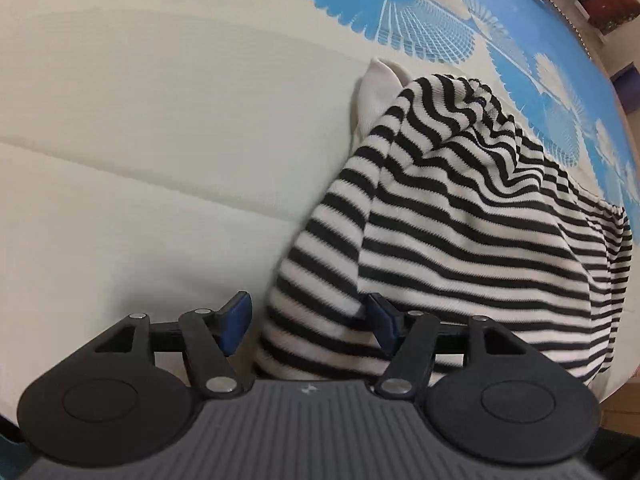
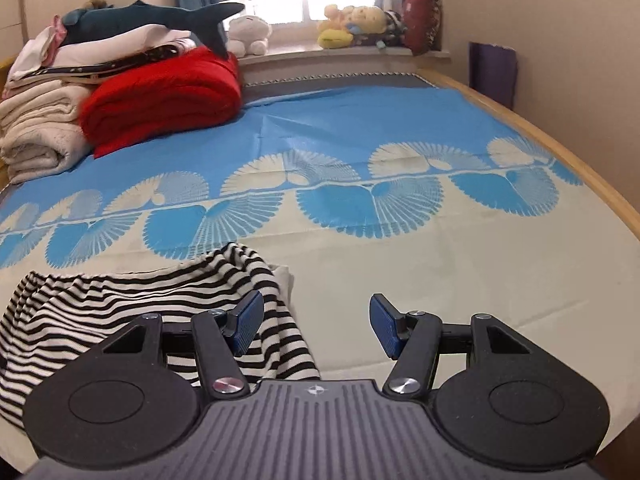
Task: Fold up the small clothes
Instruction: 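Grasp the bundle edge with the left tool and tuck it under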
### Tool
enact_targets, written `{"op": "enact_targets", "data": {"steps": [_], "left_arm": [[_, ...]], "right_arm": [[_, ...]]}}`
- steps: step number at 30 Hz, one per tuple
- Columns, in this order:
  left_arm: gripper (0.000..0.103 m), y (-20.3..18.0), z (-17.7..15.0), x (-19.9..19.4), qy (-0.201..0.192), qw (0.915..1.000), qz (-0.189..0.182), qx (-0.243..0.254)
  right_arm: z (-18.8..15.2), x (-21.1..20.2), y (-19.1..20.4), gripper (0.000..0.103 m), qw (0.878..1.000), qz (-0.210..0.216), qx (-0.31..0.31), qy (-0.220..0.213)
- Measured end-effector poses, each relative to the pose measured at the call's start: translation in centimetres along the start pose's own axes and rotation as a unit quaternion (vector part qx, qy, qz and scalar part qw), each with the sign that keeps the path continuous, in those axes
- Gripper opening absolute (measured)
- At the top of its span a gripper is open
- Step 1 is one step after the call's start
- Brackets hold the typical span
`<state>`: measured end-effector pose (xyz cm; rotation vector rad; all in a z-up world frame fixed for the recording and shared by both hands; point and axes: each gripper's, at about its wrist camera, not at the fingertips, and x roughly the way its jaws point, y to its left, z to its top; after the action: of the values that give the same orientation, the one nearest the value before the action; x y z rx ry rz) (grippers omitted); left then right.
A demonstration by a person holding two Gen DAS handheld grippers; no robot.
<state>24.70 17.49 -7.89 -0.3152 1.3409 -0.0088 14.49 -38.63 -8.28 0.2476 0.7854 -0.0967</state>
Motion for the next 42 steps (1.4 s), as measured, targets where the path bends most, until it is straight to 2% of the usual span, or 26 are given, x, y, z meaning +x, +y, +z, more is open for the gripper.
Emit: {"op": "enact_targets", "data": {"steps": [3,4,5,6,8,12,14,18,21,24,26,28,30,32,34,38,42], "left_arm": [[0.066,-0.9,0.6,0.6,-0.002,0.9999,-0.014,0.004],[0.058,-1.5,0.6,0.9,-0.001,0.9998,-0.012,0.015],[0.038,-2.1,0.6,1.1,0.0,0.9995,-0.015,0.029],[0.027,-2.6,0.6,1.1,0.002,0.9988,-0.026,0.042],[0.016,-3.4,0.4,1.0,-0.006,0.9976,-0.022,0.066],[0.011,-3.1,-0.3,-0.2,-0.025,0.9962,-0.029,0.078],[0.009,-2.6,-0.8,-1.7,-0.051,0.9944,-0.036,0.085],[0.009,-0.4,-1.4,-4.6,-0.099,0.9924,-0.049,0.054],[0.008,0.1,-2.1,-5.7,-0.11,0.992,-0.023,0.057],[0.008,0.7,-2.4,-6.3,-0.115,0.9926,0.018,0.036],[0.009,1.0,-2.4,-6.5,-0.111,0.9928,0.039,0.023],[0.011,1.6,-2.1,-6.5,-0.095,0.9953,0.021,-0.002],[0.018,2.4,-2.0,-6.4,-0.083,0.9964,0.004,-0.019],[0.056,3.0,-1.6,-5.8,-0.073,0.9969,0.007,-0.027],[0.07,3.8,-1.6,-5.0,-0.067,0.997,0.004,-0.039],[0.07,5.9,-1.4,-2.9,-0.032,0.9972,-0.017,-0.065],[0.069,5.4,-0.7,-1.3,-0.018,0.9992,-0.016,-0.032]], "right_arm": [[-0.1,0.1,-0.2,0.061,1.0,-0.005,0.006,0.003],[-0.1,0.1,-0.2,0.061,1.0,-0.006,0.004,0.003],[-0.2,0.0,-0.1,0.061,1.0,-0.006,0.002,0.004],[-0.2,0.0,-0.1,0.061,1.0,-0.007,0.001,0.004],[-0.2,0.1,0.0,0.061,1.0,-0.008,0.005,0.003],[0.1,0.3,0.5,0.061,1.0,-0.005,0.018,0.003],[0.2,0.4,0.9,0.061,1.0,-0.002,0.023,0.002],[0.2,0.6,2.0,0.061,1.0,0.003,0.022,0.002],[0.2,0.6,2.7,0.061,1.0,0.011,0.019,0.002],[0.1,0.4,3.1,0.06,1.0,0.015,0.014,0.001],[0.0,0.2,3.1,0.061,1.0,0.018,0.012,-0.001],[0.0,-0.1,2.8,0.061,1.0,0.02,0.013,-0.004],[0.0,-0.5,2.3,0.061,1.0,0.02,0.013,-0.007],[-0.1,-0.7,1.7,0.061,1.0,0.019,0.016,-0.008],[-0.1,-0.9,1.1,0.061,1.0,0.017,0.019,-0.008],[-0.1,-0.8,0.1,0.061,1.0,0.013,0.024,-0.006],[-0.1,-0.6,-0.8,0.061,0.999,0.01,0.032,-0.002]]}}
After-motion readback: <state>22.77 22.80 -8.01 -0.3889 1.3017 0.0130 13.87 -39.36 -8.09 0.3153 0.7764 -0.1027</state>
